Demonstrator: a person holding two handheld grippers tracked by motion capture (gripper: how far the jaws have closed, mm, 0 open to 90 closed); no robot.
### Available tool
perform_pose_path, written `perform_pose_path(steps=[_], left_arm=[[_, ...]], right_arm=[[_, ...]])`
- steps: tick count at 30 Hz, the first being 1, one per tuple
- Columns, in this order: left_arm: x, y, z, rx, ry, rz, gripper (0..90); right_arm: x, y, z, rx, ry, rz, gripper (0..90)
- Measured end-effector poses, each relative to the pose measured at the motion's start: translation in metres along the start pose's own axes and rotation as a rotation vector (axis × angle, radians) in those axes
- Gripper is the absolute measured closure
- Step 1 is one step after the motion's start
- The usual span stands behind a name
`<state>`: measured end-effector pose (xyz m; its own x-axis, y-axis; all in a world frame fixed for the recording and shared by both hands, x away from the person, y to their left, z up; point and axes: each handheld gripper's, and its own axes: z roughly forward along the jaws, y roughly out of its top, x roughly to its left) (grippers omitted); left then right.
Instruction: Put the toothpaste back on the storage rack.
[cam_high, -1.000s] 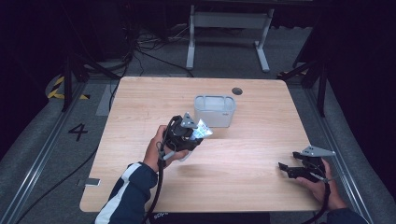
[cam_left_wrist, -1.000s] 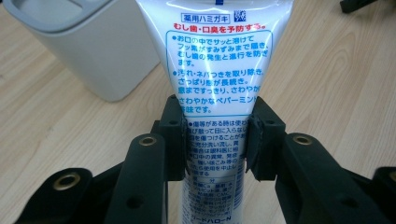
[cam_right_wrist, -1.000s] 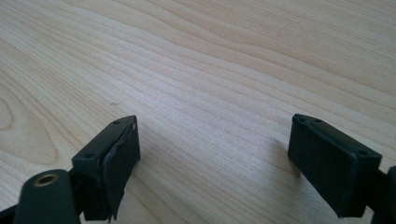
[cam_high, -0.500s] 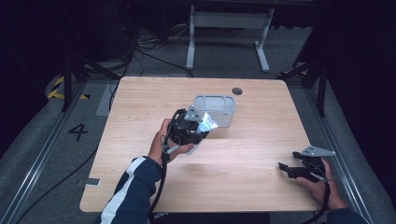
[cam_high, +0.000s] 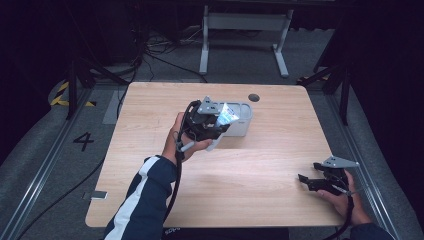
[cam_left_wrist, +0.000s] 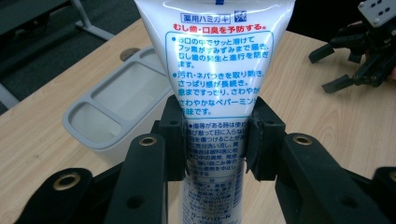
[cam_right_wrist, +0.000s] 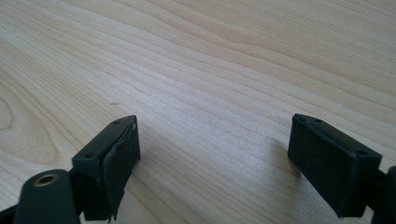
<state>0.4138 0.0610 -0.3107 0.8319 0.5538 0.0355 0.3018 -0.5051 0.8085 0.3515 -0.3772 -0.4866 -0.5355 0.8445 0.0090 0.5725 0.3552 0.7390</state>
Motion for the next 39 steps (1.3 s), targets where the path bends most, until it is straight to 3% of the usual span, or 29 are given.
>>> perform_pose_path(steps=[15,23,39], left_arm=[[0.009,0.017,0.008,-0.050,0.014,-0.024,65.2],[0.016,0.028,0.017,-0.106,0.032,-0.034,65.2],[0.038,0.047,0.044,-0.162,0.054,-0.076,65.2]], right_arm=[[0.000,0.000,0.000,0.000,0.001,-0.001,17.1],[0.000,0.000,0.000,0.000,0.001,-0.001,17.1],[0.000,0.000,0.000,-0.001,0.002,-0.002,17.1]])
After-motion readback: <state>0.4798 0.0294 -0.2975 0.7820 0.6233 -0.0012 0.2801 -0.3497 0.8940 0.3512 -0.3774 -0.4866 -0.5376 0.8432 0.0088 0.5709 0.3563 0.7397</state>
